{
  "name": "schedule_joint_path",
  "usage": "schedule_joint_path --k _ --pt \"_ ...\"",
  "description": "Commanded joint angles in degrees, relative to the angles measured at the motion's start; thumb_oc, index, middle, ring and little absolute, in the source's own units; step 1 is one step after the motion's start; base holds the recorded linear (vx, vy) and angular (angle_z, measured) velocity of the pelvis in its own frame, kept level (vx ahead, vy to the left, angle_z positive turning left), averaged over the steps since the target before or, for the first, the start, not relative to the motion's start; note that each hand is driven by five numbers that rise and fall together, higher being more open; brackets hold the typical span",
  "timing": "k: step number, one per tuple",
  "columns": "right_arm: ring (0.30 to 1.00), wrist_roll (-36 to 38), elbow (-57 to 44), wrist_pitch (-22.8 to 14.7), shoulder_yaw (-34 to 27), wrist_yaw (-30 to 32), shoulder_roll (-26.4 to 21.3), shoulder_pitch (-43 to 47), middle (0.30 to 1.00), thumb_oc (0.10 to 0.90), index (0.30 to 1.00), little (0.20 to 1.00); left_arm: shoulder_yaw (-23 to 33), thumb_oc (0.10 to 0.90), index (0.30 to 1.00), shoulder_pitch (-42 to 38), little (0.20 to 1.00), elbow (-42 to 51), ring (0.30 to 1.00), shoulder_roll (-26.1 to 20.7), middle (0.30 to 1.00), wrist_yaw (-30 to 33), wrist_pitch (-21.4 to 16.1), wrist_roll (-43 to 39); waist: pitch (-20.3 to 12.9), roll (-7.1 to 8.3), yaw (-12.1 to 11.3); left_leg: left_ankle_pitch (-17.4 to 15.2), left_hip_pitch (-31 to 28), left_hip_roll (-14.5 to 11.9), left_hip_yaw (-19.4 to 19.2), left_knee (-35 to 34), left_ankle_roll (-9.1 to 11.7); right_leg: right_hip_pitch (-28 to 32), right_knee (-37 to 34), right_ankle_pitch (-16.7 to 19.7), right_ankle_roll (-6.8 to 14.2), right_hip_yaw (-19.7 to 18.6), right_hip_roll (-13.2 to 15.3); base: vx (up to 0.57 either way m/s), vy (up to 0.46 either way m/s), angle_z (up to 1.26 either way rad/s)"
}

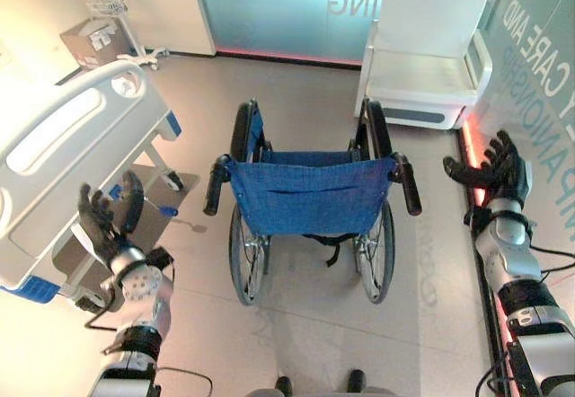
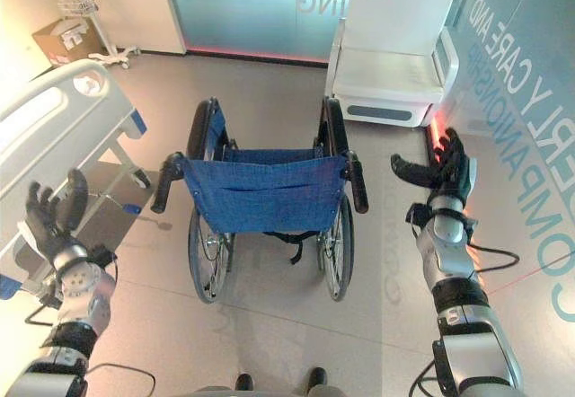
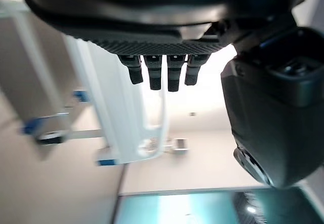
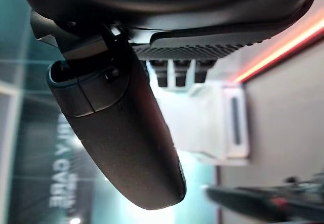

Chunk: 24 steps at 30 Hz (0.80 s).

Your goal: Push the wheelchair next to the bed

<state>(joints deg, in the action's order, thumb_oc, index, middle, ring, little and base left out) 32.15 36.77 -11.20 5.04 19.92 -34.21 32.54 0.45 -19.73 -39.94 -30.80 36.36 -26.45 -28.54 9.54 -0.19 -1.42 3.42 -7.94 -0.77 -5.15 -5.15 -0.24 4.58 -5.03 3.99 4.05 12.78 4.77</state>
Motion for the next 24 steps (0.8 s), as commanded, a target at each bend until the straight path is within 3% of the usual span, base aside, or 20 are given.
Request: schedule_joint_path --k 1,5,8,12,24 --pt "0.9 1.62 -5.06 -5.59 2.57 2.19 -6.98 9.0 0.9 0.8 0.9 0.9 -3.73 0.8 0.9 -9.19 0.9 4.65 0.9 -6.92 0.9 0.54 -5.93 8.2 -1.47 0.01 -0.69 -8.69 3.54 1.23 0.8 5.18 -1.11 -1.84 8.6 -9.18 -1.06 -0.54 0.54 0.0 -0.037 0.04" --pt "0.9 0.16 -8.33 -1.66 3.85 -0.79 -6.55 9.58 0.9 0.8 0.9 0.9 -5.71 0.8 0.9 -11.31 0.9 8.0 0.9 -7.4 0.9 -5.77 -4.29 9.6 -1.42 0.26 -1.04 -8.52 3.91 1.33 1.22 5.04 -1.0 -1.73 8.19 -9.1 -1.08 -0.13 0.42 0.0 -0.008 0.01" --pt "0.9 -3.16 -11.72 2.63 5.04 -1.95 -6.47 7.97 0.9 0.8 0.9 0.9 -7.48 0.8 0.9 -11.11 0.9 11.2 0.9 -8.36 0.9 -12.38 -0.44 10.08 -1.31 0.42 -1.08 -8.15 4.12 1.34 1.46 4.52 -1.05 -1.81 7.8 -8.93 -1.1 -0.24 0.19 0.0 0.0 0.0" --pt "0.9 -4.86 -14.74 5.52 5.49 -4.11 -6.48 5.39 0.9 0.8 0.9 0.9 -8.92 0.8 0.9 -9.72 0.9 14.14 0.9 -10.41 0.9 -18.13 4.39 12.94 -0.99 0.59 -1.26 -7.83 4.5 1.32 1.66 4.3 -1.18 -2.14 7.71 -8.73 -1.08 -0.39 -0.03 0.0 0.0 0.0" --pt "0.9 -2.87 -17.46 6.39 6.97 -8.3 -7.6 4.63 0.9 0.8 0.9 0.9 -13.22 0.8 0.9 -11.43 0.9 12.69 0.9 -18.14 0.9 -25.84 12.23 23.94 -0.85 0.54 -1.44 -7.55 5.54 1.45 1.82 4.81 -1.16 -2.55 7.34 -8.25 -0.7 -0.55 -0.16 0.0 -0.001 0.0"
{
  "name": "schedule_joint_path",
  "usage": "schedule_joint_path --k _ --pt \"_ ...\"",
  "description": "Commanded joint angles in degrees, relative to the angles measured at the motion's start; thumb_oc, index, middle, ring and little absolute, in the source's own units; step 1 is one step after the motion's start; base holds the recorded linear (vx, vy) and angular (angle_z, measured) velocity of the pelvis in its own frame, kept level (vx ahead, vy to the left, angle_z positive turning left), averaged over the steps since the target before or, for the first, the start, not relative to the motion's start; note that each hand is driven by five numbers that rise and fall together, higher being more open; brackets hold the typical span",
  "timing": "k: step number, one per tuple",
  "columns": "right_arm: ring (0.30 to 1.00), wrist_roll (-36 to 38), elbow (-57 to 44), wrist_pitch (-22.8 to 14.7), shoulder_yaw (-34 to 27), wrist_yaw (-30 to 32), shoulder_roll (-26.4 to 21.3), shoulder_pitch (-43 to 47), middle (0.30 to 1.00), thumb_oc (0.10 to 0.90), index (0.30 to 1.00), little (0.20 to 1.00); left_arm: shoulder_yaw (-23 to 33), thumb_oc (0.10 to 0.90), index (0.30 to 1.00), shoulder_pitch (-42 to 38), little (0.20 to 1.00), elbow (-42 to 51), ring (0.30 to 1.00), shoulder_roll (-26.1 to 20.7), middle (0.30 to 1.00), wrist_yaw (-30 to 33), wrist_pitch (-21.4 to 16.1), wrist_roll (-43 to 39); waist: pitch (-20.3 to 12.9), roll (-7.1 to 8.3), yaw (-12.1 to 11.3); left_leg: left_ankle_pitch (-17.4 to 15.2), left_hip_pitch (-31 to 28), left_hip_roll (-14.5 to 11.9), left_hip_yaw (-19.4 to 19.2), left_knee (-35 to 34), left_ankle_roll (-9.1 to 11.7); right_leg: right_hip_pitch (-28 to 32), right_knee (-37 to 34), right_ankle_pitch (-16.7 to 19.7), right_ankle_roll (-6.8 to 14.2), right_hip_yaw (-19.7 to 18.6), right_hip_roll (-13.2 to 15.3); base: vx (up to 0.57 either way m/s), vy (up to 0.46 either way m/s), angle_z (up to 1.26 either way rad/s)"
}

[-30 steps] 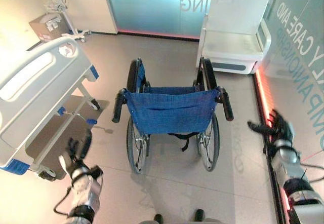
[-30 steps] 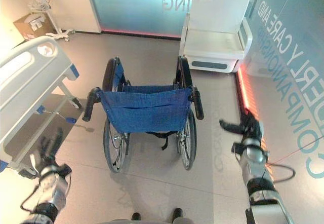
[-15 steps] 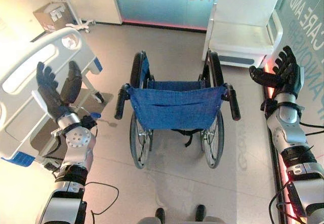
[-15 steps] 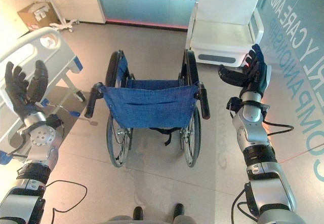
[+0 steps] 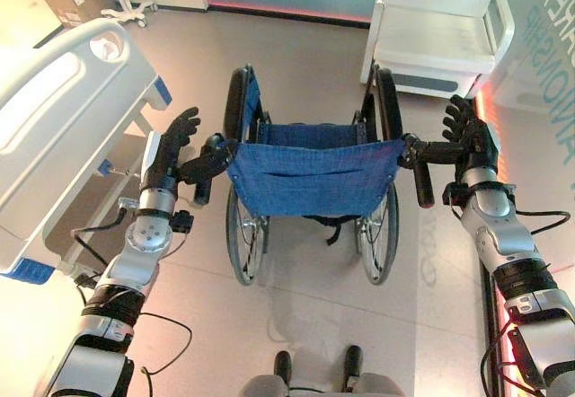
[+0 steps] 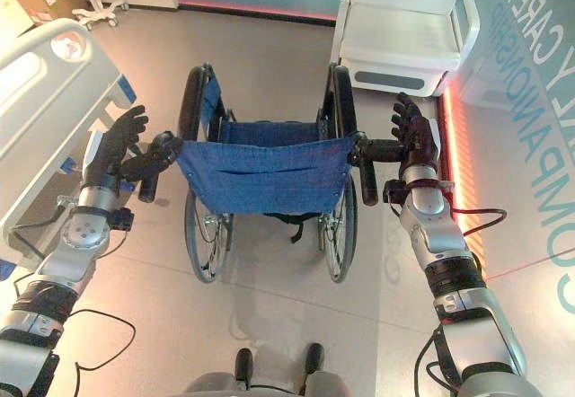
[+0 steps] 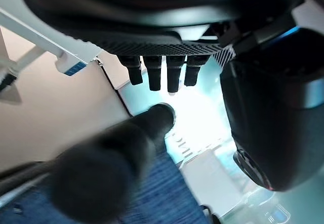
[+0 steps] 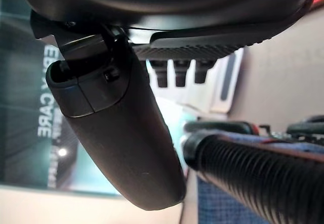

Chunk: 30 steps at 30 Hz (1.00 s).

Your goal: Push the wheelchair next to the bed

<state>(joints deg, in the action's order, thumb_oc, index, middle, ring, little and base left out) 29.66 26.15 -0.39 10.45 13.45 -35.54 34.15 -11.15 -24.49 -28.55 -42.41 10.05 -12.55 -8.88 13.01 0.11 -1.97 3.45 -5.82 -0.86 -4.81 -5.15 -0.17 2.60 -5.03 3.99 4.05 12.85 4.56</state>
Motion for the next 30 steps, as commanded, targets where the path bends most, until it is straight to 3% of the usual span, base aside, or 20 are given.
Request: schedule_joint_path --k 1,8,13,20,25,30 --pt "0.9 -0.33 -7.25 -4.27 1.85 -2.02 -6.21 3.05 0.9 0.8 0.9 0.9 -2.28 0.8 0.9 -7.0 0.9 1.26 0.9 -6.98 0.9 0.46 -0.91 5.16 -4.32 0.2 -0.82 -7.59 3.51 1.55 1.45 4.94 -1.25 -0.64 7.38 -8.22 -0.67 -0.71 0.03 0.0 0.0 0.0" --pt "0.9 -1.42 -8.71 -2.36 4.51 -2.82 -5.48 3.7 0.9 0.8 0.9 0.9 -6.21 0.8 0.9 -9.85 0.9 -2.56 0.9 -8.07 0.9 3.8 4.94 12.59 -4.32 0.06 -0.36 -7.55 3.7 1.66 1.2 5.38 -1.3 -0.76 7.44 -7.99 -0.51 -1.01 -0.03 0.0 0.0 0.0" --pt "0.9 -1.35 -8.35 -0.75 6.28 -3.59 -5.28 5.0 0.9 0.8 0.9 0.9 -8.76 0.8 0.9 -12.45 0.9 -5.05 0.9 -8.42 0.9 2.97 8.99 13.53 -4.22 0.11 -0.1 -7.61 3.97 1.67 0.9 5.91 -1.24 -0.84 7.48 -7.84 -0.38 -1.22 -0.01 -0.01 0.0 0.0" --pt "0.9 1.11 -10.67 -4.1 5.91 -0.54 -4.47 6.4 0.9 0.8 0.9 0.9 -11.91 0.8 0.9 -14.73 0.9 -8.63 0.9 -7.43 0.9 1.52 13.21 15.36 -3.64 0.01 0.55 -7.77 4.22 1.76 0.71 6.31 -1.4 -1.21 7.82 -7.76 -0.31 -1.85 -0.28 -0.01 -0.001 0.0" --pt "0.9 -2.84 -12.87 -0.07 6.25 -1.86 -4.22 6.4 0.9 0.8 0.9 0.9 -12.21 0.8 0.9 -16.15 0.9 -11.38 0.9 -6.38 0.9 1.26 17.76 15.35 -3.62 0.04 1.17 -7.84 4.23 1.95 0.45 6.39 -1.44 -1.39 7.87 -7.73 -0.19 -2.23 -0.34 0.0 0.001 -0.01" --pt "0.9 -11.71 -10.47 7.4 9.18 -1.52 -6.28 8.55 0.9 0.8 0.9 0.9 -14.61 0.8 0.9 -19.7 0.9 -14.94 0.9 -6.13 0.9 -4.09 25.85 17.04 -3.08 0.37 1.61 -7.98 4.85 1.93 -0.14 7.09 -1.54 -2.02 8.31 -7.62 0.02 -2.52 -0.3 -0.03 -0.011 -0.01"
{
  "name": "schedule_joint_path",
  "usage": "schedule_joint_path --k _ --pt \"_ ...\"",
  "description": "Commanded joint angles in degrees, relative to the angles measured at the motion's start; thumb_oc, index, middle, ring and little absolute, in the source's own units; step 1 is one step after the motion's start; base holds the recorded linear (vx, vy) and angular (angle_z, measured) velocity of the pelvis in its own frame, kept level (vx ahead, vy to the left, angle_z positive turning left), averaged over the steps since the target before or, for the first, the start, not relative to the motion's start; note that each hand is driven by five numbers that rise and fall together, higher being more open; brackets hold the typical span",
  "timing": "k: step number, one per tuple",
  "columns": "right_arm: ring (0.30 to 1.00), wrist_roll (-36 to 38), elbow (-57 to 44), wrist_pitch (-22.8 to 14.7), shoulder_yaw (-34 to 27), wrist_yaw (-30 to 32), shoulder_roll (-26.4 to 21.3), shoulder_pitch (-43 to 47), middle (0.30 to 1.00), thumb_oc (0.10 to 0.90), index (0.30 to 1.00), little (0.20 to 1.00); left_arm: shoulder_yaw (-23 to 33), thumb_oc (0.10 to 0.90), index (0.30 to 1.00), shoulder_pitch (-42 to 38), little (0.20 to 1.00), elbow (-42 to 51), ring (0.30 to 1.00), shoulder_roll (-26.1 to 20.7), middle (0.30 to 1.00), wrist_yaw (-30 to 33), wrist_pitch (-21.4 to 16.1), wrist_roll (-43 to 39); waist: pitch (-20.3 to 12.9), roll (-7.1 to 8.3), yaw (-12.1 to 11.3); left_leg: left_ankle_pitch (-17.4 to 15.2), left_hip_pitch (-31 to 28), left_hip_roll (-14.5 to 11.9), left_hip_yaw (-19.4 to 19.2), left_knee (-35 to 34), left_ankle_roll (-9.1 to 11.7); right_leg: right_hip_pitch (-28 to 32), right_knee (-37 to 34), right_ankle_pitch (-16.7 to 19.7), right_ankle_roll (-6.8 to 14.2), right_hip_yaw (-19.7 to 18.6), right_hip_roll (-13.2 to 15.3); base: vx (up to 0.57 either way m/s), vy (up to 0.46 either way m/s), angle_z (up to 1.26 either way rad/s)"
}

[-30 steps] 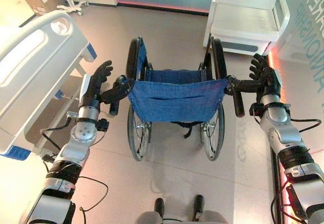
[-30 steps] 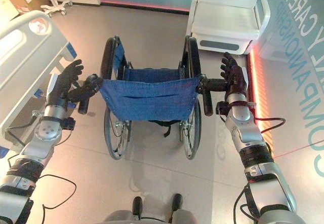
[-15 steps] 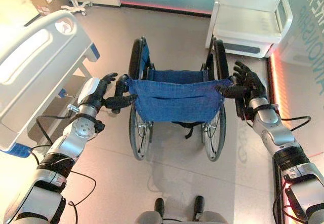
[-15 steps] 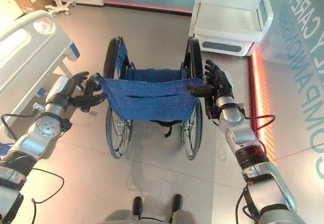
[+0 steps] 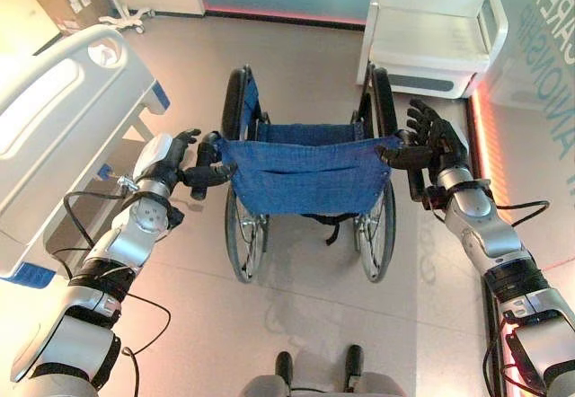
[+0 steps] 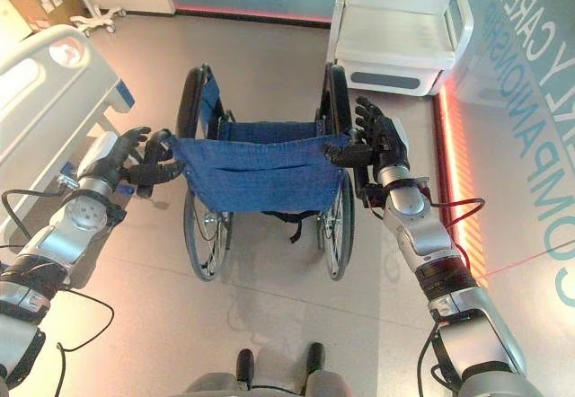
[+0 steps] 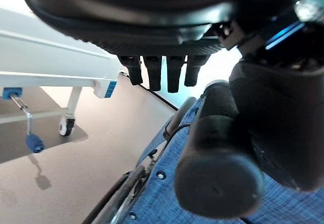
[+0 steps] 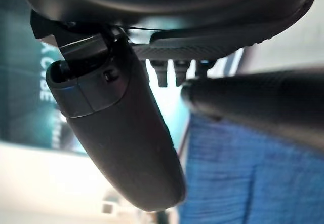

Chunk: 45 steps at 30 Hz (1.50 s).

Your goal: Push the wheelchair next to the bed

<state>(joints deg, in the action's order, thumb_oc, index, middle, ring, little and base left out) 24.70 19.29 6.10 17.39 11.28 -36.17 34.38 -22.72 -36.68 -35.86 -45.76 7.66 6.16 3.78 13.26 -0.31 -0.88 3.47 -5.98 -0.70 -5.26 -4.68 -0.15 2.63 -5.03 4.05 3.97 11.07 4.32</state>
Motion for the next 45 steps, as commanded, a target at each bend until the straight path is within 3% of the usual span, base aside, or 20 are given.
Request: schedule_joint_path --k 1,6,10,13,23,33,36,42,45 --pt "0.9 -7.73 -2.32 3.08 3.43 -0.24 -6.5 9.51 0.9 0.8 0.9 0.9 -4.06 0.8 0.9 -8.81 0.9 -8.6 0.9 -2.92 0.9 -3.74 9.41 5.05 -3.04 0.87 0.61 -8.06 5.18 1.76 0.15 6.87 -1.63 -2.21 8.43 -7.63 0.11 -0.79 -0.06 -0.04 -0.009 -0.01" --pt "0.9 -12.37 4.37 9.55 8.93 -4.45 -9.28 15.04 0.9 0.8 0.9 0.9 -8.13 0.8 0.9 -13.92 0.9 -12.37 0.9 -3.41 0.9 -10.45 15.14 7.22 -2.31 1.19 0.8 -8.25 5.7 1.68 -0.53 7.67 -1.63 -2.49 8.61 -7.44 0.11 -0.83 -0.05 -0.04 -0.01 -0.06" --pt "0.9 -17.15 8.74 14.15 13.31 -7.71 -10.75 19.17 0.9 0.8 0.9 0.9 -11.29 0.8 0.9 -17.14 0.9 -15.18 0.9 -3.83 0.9 -13.17 16.49 7.4 -1.88 1.39 0.86 -8.4 5.96 1.64 -0.86 8.13 -1.63 -2.6 8.68 -7.32 0.08 -0.81 0.02 -0.03 -0.009 -0.09" --pt "0.9 -18.06 13.39 16.92 16.69 -8.79 -11.37 22.74 0.9 0.8 0.9 0.9 -13.36 0.8 0.9 -19.8 0.9 -17.15 0.9 -3.68 0.9 -13.31 16.04 6.21 -1.69 1.66 0.68 -8.51 6.16 1.66 -0.89 8.37 -1.71 -2.6 8.68 -7.27 0.01 -0.79 0.01 0.0 0.0 0.0" --pt "0.9 -14.53 25.01 23.75 18.45 -10.51 -6.88 27.91 0.9 0.8 0.9 0.9 -16.13 0.8 0.9 -23.4 0.9 -19.77 0.9 -1.28 0.9 -12.98 14.68 4.83 -1.22 1.96 -0.61 -8.6 7.08 1.77 -0.48 9.19 -1.75 -2.78 8.81 -7.35 -0.38 -0.46 0.2 0.0 0.0 0.0" --pt "0.9 -27.71 40.34 33.62 19.34 -13.68 -4.16 32.02 0.9 0.8 0.9 0.9 -17.93 0.8 0.9 -25.88 0.9 -21.48 0.9 0.93 0.9 -11.22 11.85 4.86 -1.41 1.91 -1.99 -8.6 6.95 1.77 -0.1 9.2 -1.71 -2.46 9.12 -7.64 -0.61 0.61 0.45 0.0 -0.002 0.04" --pt "0.9 -31.1 43.92 37.52 20.34 -18.02 -2.51 33.87 0.9 0.8 0.9 0.9 -18.6 0.8 0.9 -26.66 0.9 -22.55 0.9 2.1 0.9 -12.12 12.55 5.53 -1.12 1.95 -2.24 -8.71 7.16 1.78 -0.07 9.41 -1.81 -2.68 9.21 -7.64 -0.74 0.49 0.48 -0.02 0.002 0.16" --pt "0.9 -33.49 48.37 38.4 21.38 -25.65 -0.84 34.39 0.9 0.8 0.9 0.9 -18.55 0.8 0.9 -26.34 0.9 -23.69 0.9 3.42 0.9 -12.0 12.04 5.69 -0.93 2.07 -2.41 -8.74 6.95 1.67 -0.23 9.43 -1.7 -2.52 9.18 -7.57 -0.84 0.56 0.52 -0.01 0.007 0.02" --pt "0.9 -30.38 49.2 37.19 21.26 -26.0 -0.05 33.58 0.9 0.8 0.9 0.9 -18.52 0.8 0.9 -26.24 0.9 -23.22 0.9 3.86 0.9 -12.07 12.27 5.85 -0.9 2.1 -2.46 -8.62 6.83 1.57 -0.23 9.23 -1.6 -2.54 9.2 -7.58 -0.88 0.62 0.53 0.0 0.005 -0.01"
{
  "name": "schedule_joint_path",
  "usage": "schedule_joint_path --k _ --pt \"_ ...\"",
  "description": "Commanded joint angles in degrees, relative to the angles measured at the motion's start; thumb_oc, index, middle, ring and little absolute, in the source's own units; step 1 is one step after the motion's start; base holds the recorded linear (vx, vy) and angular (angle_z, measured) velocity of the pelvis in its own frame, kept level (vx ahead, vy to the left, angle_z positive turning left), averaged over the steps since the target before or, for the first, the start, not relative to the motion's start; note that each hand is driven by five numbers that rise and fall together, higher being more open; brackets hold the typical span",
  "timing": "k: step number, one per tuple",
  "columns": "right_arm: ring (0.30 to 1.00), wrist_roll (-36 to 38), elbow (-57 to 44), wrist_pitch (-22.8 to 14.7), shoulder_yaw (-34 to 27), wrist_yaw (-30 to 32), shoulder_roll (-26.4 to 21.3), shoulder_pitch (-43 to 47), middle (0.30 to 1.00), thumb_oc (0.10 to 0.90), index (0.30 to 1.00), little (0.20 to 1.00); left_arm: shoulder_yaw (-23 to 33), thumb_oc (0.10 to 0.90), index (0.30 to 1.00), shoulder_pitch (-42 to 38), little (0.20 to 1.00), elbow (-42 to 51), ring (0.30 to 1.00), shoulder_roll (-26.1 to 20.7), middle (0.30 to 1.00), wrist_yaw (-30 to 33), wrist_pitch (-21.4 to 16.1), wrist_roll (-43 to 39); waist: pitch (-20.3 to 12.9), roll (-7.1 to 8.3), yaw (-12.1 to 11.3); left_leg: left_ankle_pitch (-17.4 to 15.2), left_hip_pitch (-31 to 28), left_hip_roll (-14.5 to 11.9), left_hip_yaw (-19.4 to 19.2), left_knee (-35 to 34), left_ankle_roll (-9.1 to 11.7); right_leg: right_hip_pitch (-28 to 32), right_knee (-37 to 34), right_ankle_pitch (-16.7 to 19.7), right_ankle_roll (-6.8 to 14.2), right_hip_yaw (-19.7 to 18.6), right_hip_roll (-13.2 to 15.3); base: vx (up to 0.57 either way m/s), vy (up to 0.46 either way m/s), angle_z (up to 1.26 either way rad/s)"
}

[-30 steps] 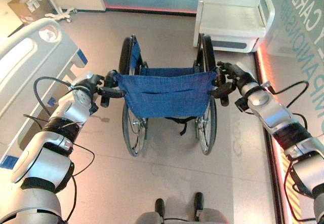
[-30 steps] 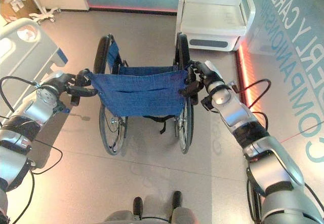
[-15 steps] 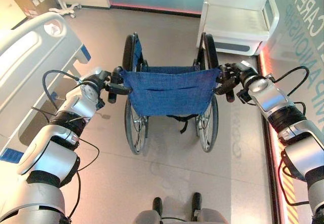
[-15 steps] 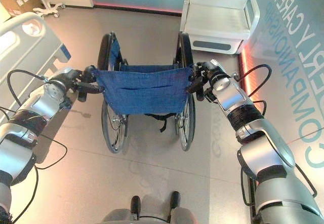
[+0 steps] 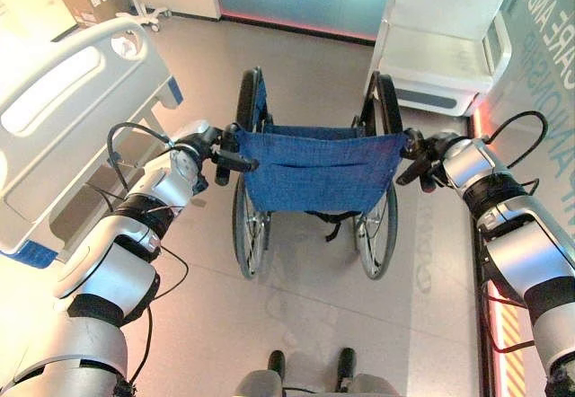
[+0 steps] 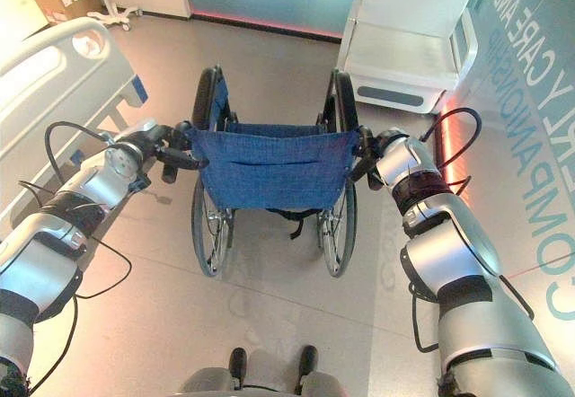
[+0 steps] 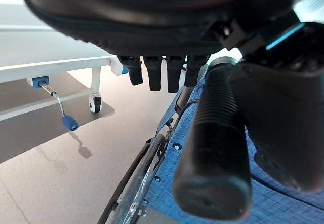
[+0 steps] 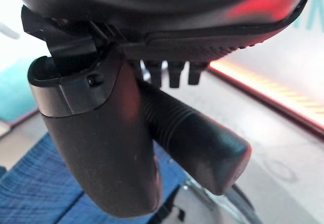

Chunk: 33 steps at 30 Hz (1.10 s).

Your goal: Push the wheelchair next to the bed

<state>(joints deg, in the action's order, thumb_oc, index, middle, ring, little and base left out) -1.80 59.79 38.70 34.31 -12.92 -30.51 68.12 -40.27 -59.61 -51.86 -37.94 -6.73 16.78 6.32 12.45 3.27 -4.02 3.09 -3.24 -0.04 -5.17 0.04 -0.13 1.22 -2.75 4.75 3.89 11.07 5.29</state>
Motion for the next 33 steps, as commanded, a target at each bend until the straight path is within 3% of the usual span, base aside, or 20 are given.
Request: schedule_joint_path --k 1,11,12,13,14,15,22,23,24,25,26,33 --pt "0.9 -2.11 8.76 3.4 4.17 -1.01 -5.48 -0.51 0.9 0.8 0.9 0.9 -0.97 0.8 0.9 -3.14 0.9 -6.84 0.9 -3.85 0.9 2.49 1.5 3.15 0.01 -1.49 0.64 -8.19 4.14 0.91 -0.34 4.52 -1.63 -1.21 7.02 -8.24 -0.79 0.64 -0.42 0.0 0.0 0.0" --pt "0.9 2.12 7.25 0.55 3.99 6.3 -3.83 1.21 0.9 0.8 0.9 0.9 -1.68 0.8 0.9 -3.78 0.9 -6.65 0.9 -2.37 0.9 1.16 2.68 5.08 0.14 -1.75 0.42 -8.1 4.43 0.87 -0.19 4.52 -1.46 -1.46 7.06 -8.2 -0.84 0.96 -0.31 0.0 0.0 0.0" --pt "0.679 2.05 6.94 -0.06 3.93 7.11 -3.66 1.36 0.679 0.653 0.679 0.679 -1.71 0.8 0.9 -3.68 0.9 -6.7 0.9 -2.13 0.9 0.95 2.95 5.19 0.21 -1.78 0.42 -8.11 4.44 0.87 -0.15 4.54 -1.43 -1.47 7.08 -8.21 -0.86 1.0 -0.33 0.0 0.0 0.0" --pt "0.549 2.34 6.68 -0.63 3.92 7.9 -3.58 1.48 0.549 0.566 0.549 0.549 -1.72 0.8 0.9 -3.55 0.9 -6.67 0.9 -1.89 0.9 0.84 3.24 5.28 0.26 -1.82 0.43 -8.11 4.43 0.88 -0.12 4.54 -1.43 -1.48 7.1 -8.22 -0.88 1.01 -0.34 0.0 0.0 0.0" --pt "0.364 2.36 6.22 -1.29 3.88 8.94 -3.46 1.59 0.364 0.442 0.364 0.364 -1.66 0.8 0.9 -3.29 0.9 -6.77 0.9 -1.6 0.9 0.45 3.41 5.68 0.26 -1.87 0.46 -8.14 4.39 0.92 -0.1 4.57 -1.44 -1.47 7.12 -8.22 -0.92 1.0 -0.35 0.0 0.0 0.0" --pt "0.3 3.24 5.48 -2.17 3.92 10.03 -3.39 1.67 0.3 0.4 0.3 0.3 -1.67 0.8 0.9 -3.02 0.9 -6.72 0.9 -1.24 0.9 -0.08 3.84 6.13 0.26 -1.92 0.47 -8.1 4.44 0.95 -0.09 4.59 -1.4 -1.46 7.08 -8.19 -0.92 1.03 -0.34 0.0 0.0 0.0" --pt "0.3 7.26 -1.42 -7.1 3.75 17.24 -2.93 1.87 0.3 0.4 0.3 0.3 -1.88 0.8 0.9 -1.64 0.9 -6.9 0.9 0.31 0.9 -3.0 5.2 7.02 0.7 -2.43 1.14 -8.13 4.85 1.08 -0.22 5.11 -1.23 -1.95 7.34 -8.07 -0.95 0.79 -0.25 0.0 0.009 0.01" --pt "0.3 7.33 -1.67 -7.23 3.73 17.47 -2.91 1.81 0.3 0.4 0.3 0.3 -1.84 0.764 0.846 -1.55 0.846 -6.88 0.846 0.38 0.846 -2.93 5.16 7.01 0.69 -2.46 1.17 -8.13 4.84 1.08 -0.22 5.11 -1.22 -1.95 7.34 -8.05 -0.95 0.78 -0.25 0.0 0.0 0.0" --pt "0.3 7.28 -2.83 -9.01 3.41 18.83 -2.89 1.52 0.3 0.4 0.3 0.3 -1.71 0.579 0.568 -1.1 0.568 -6.66 0.568 0.64 0.568 -2.59 4.48 7.38 0.63 -2.63 1.36 -8.12 4.86 1.15 -0.28 5.14 -1.18 -1.96 7.26 -8.02 -0.97 0.67 -0.29 0.0 0.0 0.0" --pt "0.3 7.18 -3.1 -9.27 3.39 19.01 -2.92 1.49 0.3 0.4 0.3 0.3 -1.71 0.549 0.524 -1.02 0.524 -6.6 0.524 0.71 0.524 -2.42 4.4 7.39 0.61 -2.66 1.38 -8.12 4.87 1.15 -0.3 5.14 -1.17 -1.97 7.26 -8.02 -0.97 0.66 -0.29 0.0 0.0 0.0" --pt "0.3 7.64 -4.15 -10.87 3.25 20.03 -2.97 1.11 0.3 0.4 0.3 0.3 -1.84 0.4 0.3 -0.75 0.3 -6.44 0.3 1.03 0.3 -1.27 3.25 7.42 0.55 -2.82 1.56 -8.1 4.83 1.17 -0.34 5.09 -1.11 -1.98 7.25 -7.98 -0.96 0.63 -0.3 0.0 0.0 0.0" --pt "0.3 5.43 -6.74 -12.99 3.16 18.23 -3.3 -1.02 0.3 0.4 0.3 0.3 -1.96 0.4 0.3 -0.24 0.3 -5.53 0.3 1.44 0.3 3.02 -1.2 10.13 0.44 -2.91 2.19 -8.22 4.5 1.28 -0.62 5.24 -1.08 -1.82 7.32 -8.02 -1.13 0.52 -0.33 0.0 0.0 0.0"
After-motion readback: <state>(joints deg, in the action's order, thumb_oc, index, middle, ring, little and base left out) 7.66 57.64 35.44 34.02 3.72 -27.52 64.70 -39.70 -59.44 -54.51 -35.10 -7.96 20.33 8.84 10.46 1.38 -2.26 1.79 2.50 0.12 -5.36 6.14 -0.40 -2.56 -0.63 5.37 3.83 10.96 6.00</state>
